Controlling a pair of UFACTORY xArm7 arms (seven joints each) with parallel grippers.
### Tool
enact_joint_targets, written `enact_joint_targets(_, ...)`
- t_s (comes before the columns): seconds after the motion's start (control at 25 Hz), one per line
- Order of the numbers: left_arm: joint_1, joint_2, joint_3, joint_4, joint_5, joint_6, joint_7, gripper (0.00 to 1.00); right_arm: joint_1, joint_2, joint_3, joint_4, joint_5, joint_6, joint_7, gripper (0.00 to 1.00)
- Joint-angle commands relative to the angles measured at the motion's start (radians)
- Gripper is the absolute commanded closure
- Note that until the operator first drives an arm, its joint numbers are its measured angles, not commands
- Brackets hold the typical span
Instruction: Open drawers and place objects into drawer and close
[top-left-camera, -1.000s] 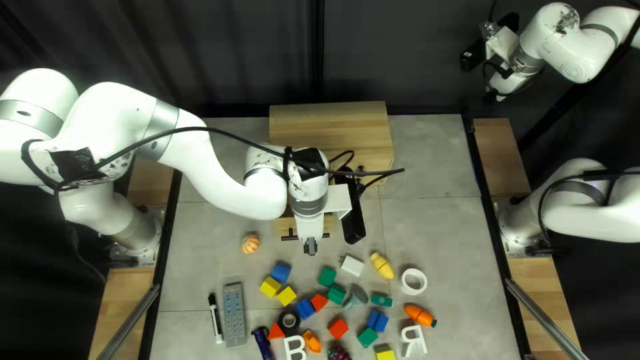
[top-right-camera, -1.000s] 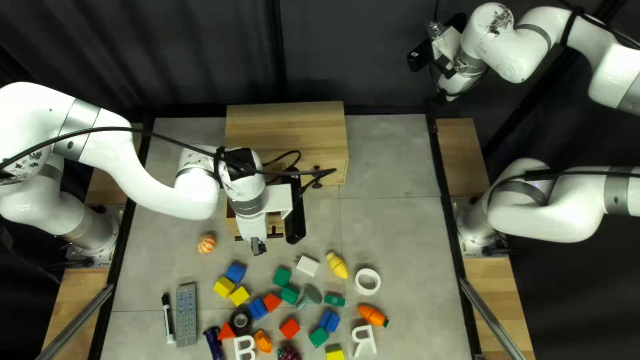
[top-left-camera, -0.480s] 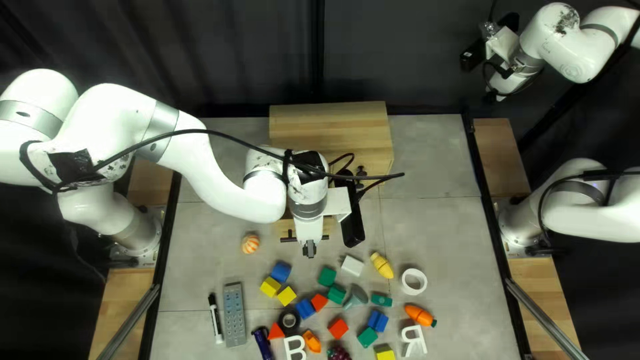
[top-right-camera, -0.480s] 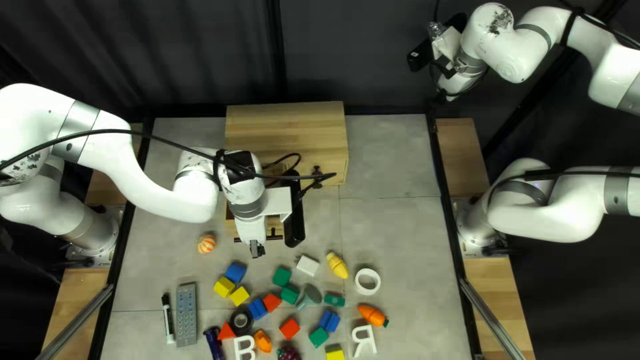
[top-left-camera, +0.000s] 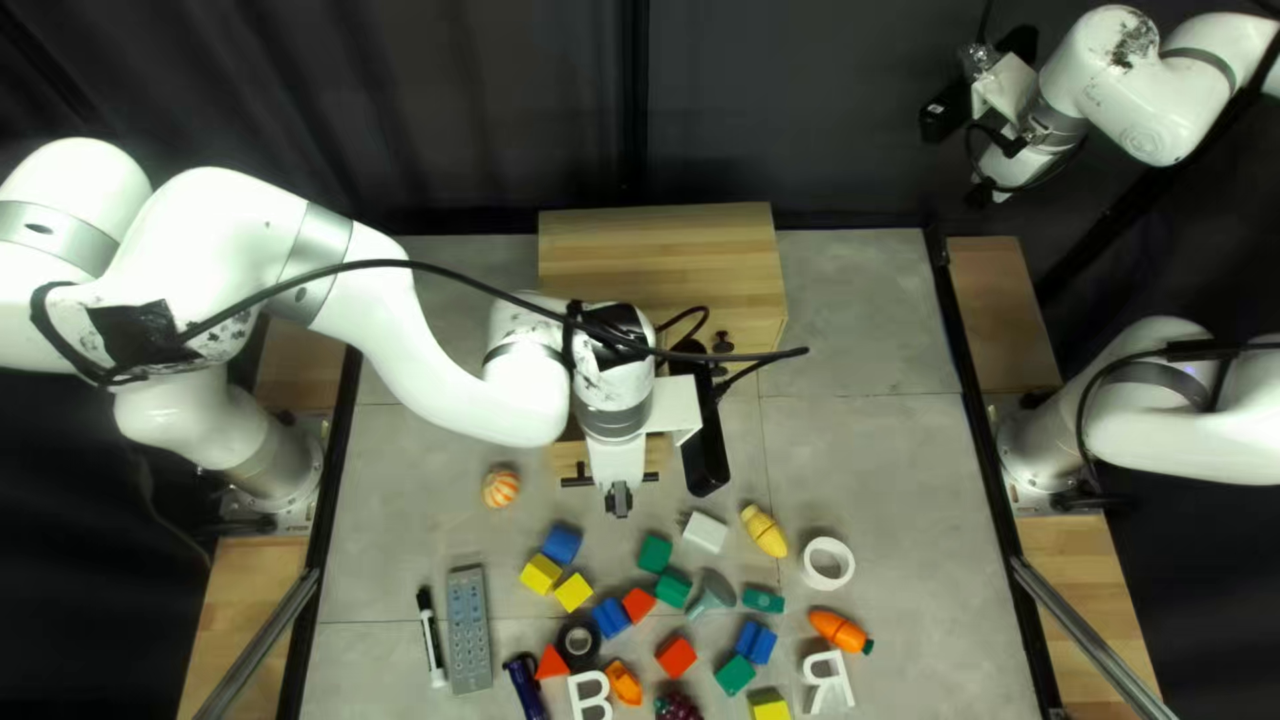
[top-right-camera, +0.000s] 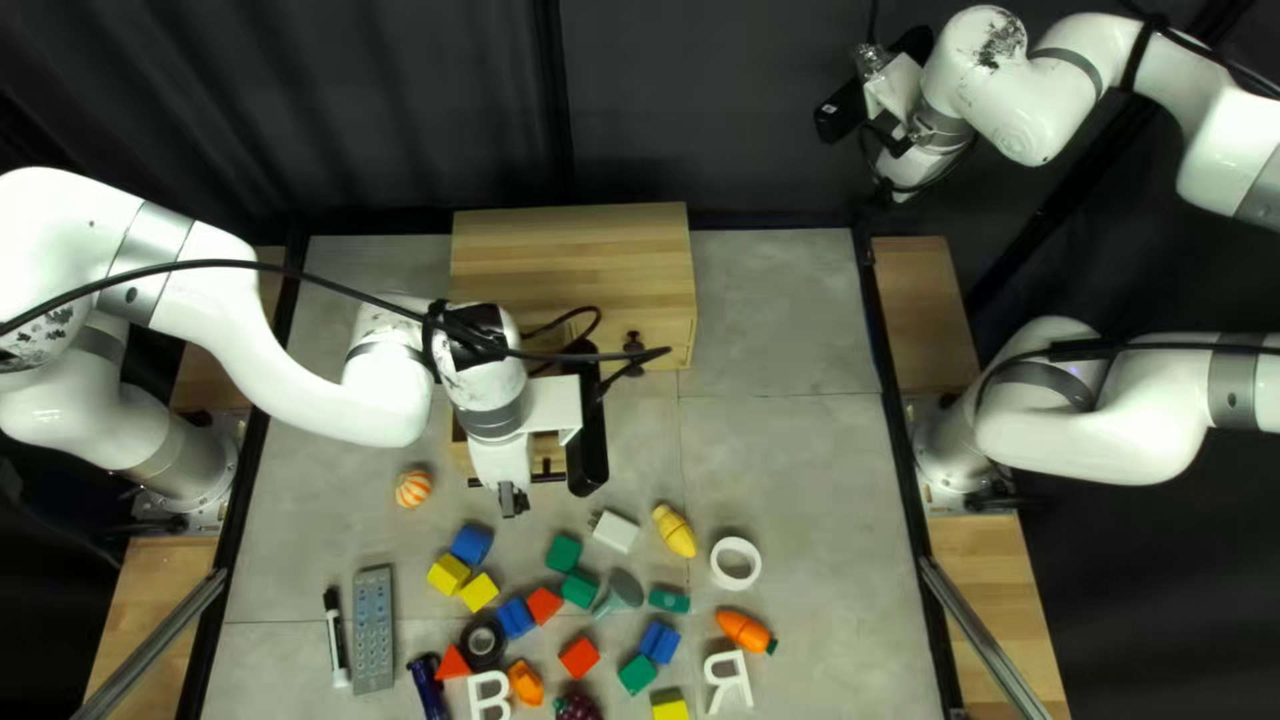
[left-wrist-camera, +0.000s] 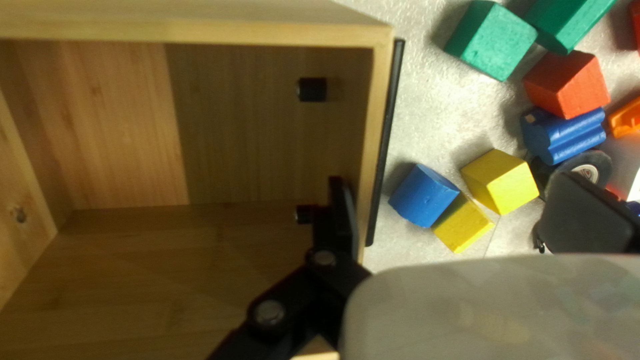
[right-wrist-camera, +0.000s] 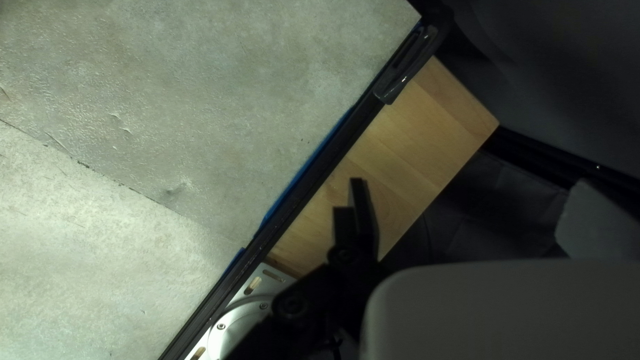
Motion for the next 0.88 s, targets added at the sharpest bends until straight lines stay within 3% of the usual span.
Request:
enact_joint_targets(0.04,0.005,-0.018,0.008,0.031,0.044,0.05,-0.011,0.0,0.0,0.0,0.0,0.0,0.0,0.0,0.0,0.0)
enact_joint_targets(0.32,-0.033,-0.082,-0.03,0.052,0.207,0.152,-0.161,0.0,0.0,0.0,0.0,0.0,0.0,0.0,0.0,0.0)
enact_joint_targets(0.52,-0.091,-0.107,-0.095,0.037,0.282,0.211,-0.245,0.0,0.0,0.0,0.0,0.0,0.0,0.0,0.0,0.0)
enact_joint_targets(0.88,-0.186,-0.218,-0.175,-0.177,0.274,0.092,-0.135,0.0,0.0,0.0,0.0,0.0,0.0,0.0,0.0,0.0)
